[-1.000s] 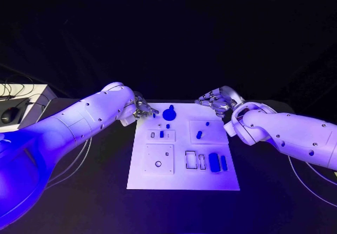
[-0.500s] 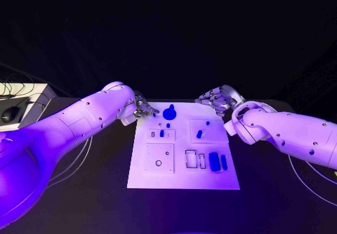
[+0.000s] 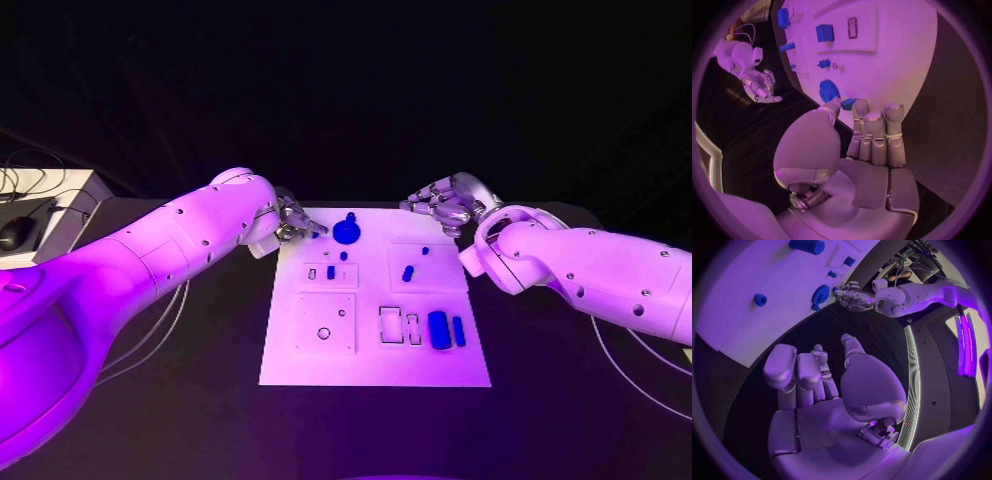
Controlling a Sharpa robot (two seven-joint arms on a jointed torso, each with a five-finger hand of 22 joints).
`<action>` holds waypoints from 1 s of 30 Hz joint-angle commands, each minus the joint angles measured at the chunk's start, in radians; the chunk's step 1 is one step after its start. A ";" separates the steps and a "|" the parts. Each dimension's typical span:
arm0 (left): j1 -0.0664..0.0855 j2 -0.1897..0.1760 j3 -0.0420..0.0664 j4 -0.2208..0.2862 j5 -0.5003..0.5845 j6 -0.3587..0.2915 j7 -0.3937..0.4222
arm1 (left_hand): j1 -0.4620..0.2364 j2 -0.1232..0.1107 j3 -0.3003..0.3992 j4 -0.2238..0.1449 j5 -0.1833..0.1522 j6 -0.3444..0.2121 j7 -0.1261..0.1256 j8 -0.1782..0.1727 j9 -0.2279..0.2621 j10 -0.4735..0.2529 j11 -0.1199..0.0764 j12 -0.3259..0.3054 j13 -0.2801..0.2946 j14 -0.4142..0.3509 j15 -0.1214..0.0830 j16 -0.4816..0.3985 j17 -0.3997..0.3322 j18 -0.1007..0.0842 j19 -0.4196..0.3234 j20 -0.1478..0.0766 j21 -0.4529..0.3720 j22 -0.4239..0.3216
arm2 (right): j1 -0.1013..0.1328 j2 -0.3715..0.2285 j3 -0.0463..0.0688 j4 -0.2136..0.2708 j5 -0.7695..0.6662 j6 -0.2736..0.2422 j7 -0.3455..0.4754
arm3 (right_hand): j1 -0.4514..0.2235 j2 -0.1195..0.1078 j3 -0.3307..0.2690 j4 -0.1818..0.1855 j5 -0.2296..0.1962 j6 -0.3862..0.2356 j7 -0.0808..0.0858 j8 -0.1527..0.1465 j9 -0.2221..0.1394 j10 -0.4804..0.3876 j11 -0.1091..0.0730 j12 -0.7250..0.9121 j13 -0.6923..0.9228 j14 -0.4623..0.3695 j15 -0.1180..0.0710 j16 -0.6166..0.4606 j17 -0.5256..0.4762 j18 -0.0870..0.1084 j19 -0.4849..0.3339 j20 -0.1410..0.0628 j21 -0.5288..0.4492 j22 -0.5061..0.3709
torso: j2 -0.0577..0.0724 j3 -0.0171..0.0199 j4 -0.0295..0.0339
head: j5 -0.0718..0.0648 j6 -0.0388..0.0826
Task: Assemble the parts on the task board
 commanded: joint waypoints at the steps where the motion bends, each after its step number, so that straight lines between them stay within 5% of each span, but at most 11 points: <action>1: 0.001 0.002 0.000 0.000 0.016 0.010 0.009 | 0.002 0.019 -0.003 -0.009 -0.002 0.004 0.001 -0.005 -0.002 -0.007 -0.002 0.004 -0.001 -0.009 -0.001 0.005 0.001 -0.002 -0.002 0.001 -0.002 0.001 | 0.001 0.001 0.001 0.001 -0.012 -0.001 0.007 | -0.003 0.009 0.000 -0.004 0.002 0.000 0.010 -0.003 0.001 -0.003 -0.003 -0.004 0.001 -0.003 -0.005 0.000 0.001 0.007 0.050 -0.006 -0.005 0.124 | -0.001 0.0000 0.0017 | 0.001 -0.002; 11: 0.001 -0.002 -0.001 0.001 0.029 0.026 0.001 | 0.057 0.053 0.141 -0.045 -0.002 -0.008 -0.003 -0.025 -0.015 -0.013 -0.007 0.000 -0.002 -0.008 -0.006 0.008 0.009 -0.005 -0.002 -0.003 0.001 0.005 | 0.001 0.001 0.001 -0.001 -0.012 -0.001 0.006 | -0.002 0.011 0.000 -0.005 0.002 0.002 0.009 -0.003 0.001 -0.002 -0.003 -0.004 0.002 -0.003 -0.005 0.000 0.001 0.007 0.050 -0.006 -0.005 0.124 | 0.000 0.0013 -0.0004 | 0.005 0.000; 18: 0.001 -0.006 -0.001 0.003 0.035 0.035 -0.003 | 0.025 0.037 0.312 -0.096 -0.002 -0.022 0.003 -0.024 -0.011 -0.011 -0.004 -0.003 -0.003 -0.010 -0.003 0.013 0.017 -0.006 -0.004 -0.003 0.004 0.011 | 0.001 0.000 0.001 -0.001 -0.013 -0.001 0.006 | -0.002 0.011 0.000 -0.005 0.002 0.002 0.009 -0.003 0.001 -0.002 -0.003 -0.004 0.002 -0.003 -0.005 0.000 0.001 0.007 0.050 -0.006 -0.005 0.124 | 0.000 0.0016 0.0006 | 0.006 0.001; 30: 0.001 -0.011 0.000 0.008 0.041 0.041 -0.003 | -0.036 0.029 0.425 -0.174 -0.001 -0.029 0.007 -0.009 0.005 -0.006 -0.004 -0.006 -0.005 -0.007 -0.003 0.016 0.025 -0.002 -0.004 0.000 0.010 0.020 | 0.001 0.000 0.001 -0.003 -0.013 0.000 0.006 | -0.002 0.011 0.000 -0.005 0.002 0.002 0.009 -0.003 0.001 -0.002 -0.003 -0.004 0.002 -0.003 -0.005 0.000 0.001 0.007 0.050 -0.006 -0.005 0.124 | 0.001 0.0011 0.0000 | 0.007 0.001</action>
